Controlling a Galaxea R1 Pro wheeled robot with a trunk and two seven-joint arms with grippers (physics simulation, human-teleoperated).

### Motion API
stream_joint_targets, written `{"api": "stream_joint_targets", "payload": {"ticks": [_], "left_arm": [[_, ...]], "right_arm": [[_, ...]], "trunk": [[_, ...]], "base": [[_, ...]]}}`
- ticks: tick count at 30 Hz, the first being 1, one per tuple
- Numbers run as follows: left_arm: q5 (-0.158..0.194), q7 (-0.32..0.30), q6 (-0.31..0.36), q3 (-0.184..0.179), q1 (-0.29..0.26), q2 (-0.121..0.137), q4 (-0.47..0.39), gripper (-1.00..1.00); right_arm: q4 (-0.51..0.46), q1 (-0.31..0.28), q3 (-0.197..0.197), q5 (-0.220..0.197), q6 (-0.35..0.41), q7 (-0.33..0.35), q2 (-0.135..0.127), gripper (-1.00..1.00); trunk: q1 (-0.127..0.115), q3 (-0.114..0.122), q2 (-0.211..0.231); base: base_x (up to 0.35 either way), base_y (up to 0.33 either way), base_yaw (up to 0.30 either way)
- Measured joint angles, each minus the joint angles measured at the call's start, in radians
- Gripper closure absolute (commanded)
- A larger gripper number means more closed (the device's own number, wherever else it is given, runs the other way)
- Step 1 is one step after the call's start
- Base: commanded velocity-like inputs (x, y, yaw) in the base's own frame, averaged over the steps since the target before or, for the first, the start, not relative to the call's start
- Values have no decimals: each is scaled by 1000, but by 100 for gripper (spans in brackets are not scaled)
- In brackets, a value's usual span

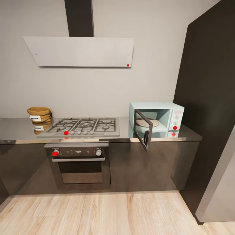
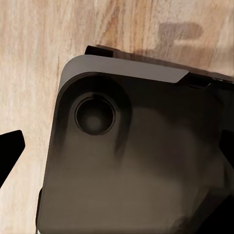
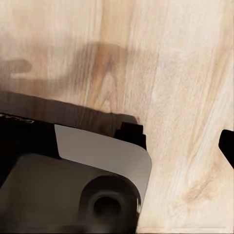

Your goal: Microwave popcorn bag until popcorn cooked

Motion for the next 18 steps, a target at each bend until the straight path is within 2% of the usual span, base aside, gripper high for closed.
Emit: {"api": "stream_joint_targets", "payload": {"ticks": [5,11,18], "left_arm": [[0,0,0,0,0,0,0,-100],[0,0,0,-1,0,0,0,-100],[-1,-1,0,-1,0,0,-2,-100]], "right_arm": [[1,34,-1,-1,15,-4,0,-100],[1,37,-1,1,20,-8,1,-100],[1,37,-1,1,14,-48,10,-100]], "trunk": [[0,0,0],[0,0,0],[0,0,0]], "base": [[0,0,59],[0,0,265],[0,0,299]]}}
